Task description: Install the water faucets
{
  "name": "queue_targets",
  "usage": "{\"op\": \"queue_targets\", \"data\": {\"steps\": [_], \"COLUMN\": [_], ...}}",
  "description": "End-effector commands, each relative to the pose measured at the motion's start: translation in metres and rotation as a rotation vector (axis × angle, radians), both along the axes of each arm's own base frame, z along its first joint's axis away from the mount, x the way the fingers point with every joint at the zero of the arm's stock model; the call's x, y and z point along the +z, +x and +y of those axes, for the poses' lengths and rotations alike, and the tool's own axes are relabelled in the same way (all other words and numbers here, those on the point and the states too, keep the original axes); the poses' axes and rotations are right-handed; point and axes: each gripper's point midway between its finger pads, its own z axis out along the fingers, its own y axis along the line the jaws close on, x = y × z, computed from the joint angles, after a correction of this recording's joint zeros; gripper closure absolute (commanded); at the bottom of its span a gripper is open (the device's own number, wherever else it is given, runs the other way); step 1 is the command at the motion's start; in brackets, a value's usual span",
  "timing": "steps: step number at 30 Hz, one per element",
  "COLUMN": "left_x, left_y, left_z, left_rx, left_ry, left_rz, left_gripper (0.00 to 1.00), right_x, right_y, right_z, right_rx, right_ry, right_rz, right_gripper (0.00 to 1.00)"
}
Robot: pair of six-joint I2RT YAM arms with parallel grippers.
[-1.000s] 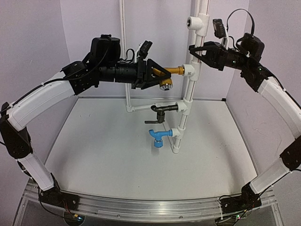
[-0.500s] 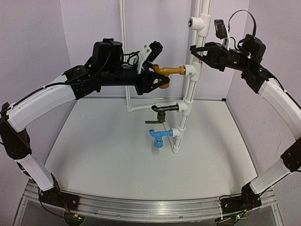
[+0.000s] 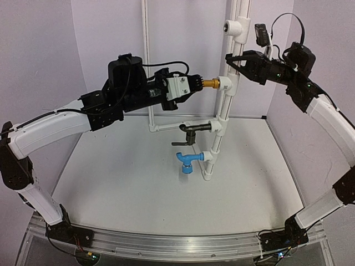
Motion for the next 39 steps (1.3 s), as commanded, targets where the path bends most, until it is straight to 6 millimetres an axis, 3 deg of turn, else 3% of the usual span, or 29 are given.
{"op": "queue_targets", "data": {"steps": [1,4,6,10,12,14,16,20,26,30,33,39], "left_x": [0.006,0.022,0.019,-0.005,-0.007,-0.001,-0.009,-0.016,0.018,0.02,0.03,0.044], "left_y": [0.031,0.021,0.007,-0.028,-0.037,-0.034,-0.019,-0.012,-0.031,-0.035,-0.038,-0.04], "left_z": [0.036,0.048,0.052,0.06,0.073,0.094,0.122,0.138,0.104,0.076,0.054,0.037], "left_rx": [0.23,0.233,0.212,0.188,0.224,0.32,0.506,0.604,0.126,0.018,-0.076,-0.228], "left_ry": [0.076,0.011,0.001,0.01,-0.059,-0.205,-0.314,-0.513,-0.797,-0.854,-0.811,-0.802], "left_rz": [-0.128,-0.081,-0.007,0.178,0.329,0.545,0.715,1.12,1.701,2.02,2.138,2.229], "left_gripper": [0.48,0.21,0.02,0.0,0.0,0.0,0.0,0.0,0.0,0.0,0.0,0.0], "right_x": [-0.063,-0.063,-0.062,-0.058,-0.057,-0.057,-0.058,-0.057,-0.057,-0.057,-0.058,-0.055], "right_y": [0.007,0.01,0.011,0.012,0.012,0.012,0.014,0.016,0.019,0.022,0.024,0.026], "right_z": [0.008,0.008,0.008,0.008,0.008,0.008,0.008,0.008,0.008,0.009,0.009,0.009], "right_rx": [0.053,0.044,0.04,0.03,0.028,0.026,0.018,0.007,-0.001,-0.012,-0.021,-0.027], "right_ry": [-0.097,-0.095,-0.093,-0.088,-0.087,-0.087,-0.086,-0.084,-0.085,-0.085,-0.085,-0.082], "right_rz": [0.485,0.486,0.483,0.473,0.47,0.467,0.468,0.461,0.448,0.439,0.443,0.43], "right_gripper": [0.92,0.92,0.92,0.92,0.92,0.92,0.91,0.86,0.8,0.77,0.73,0.72]}}
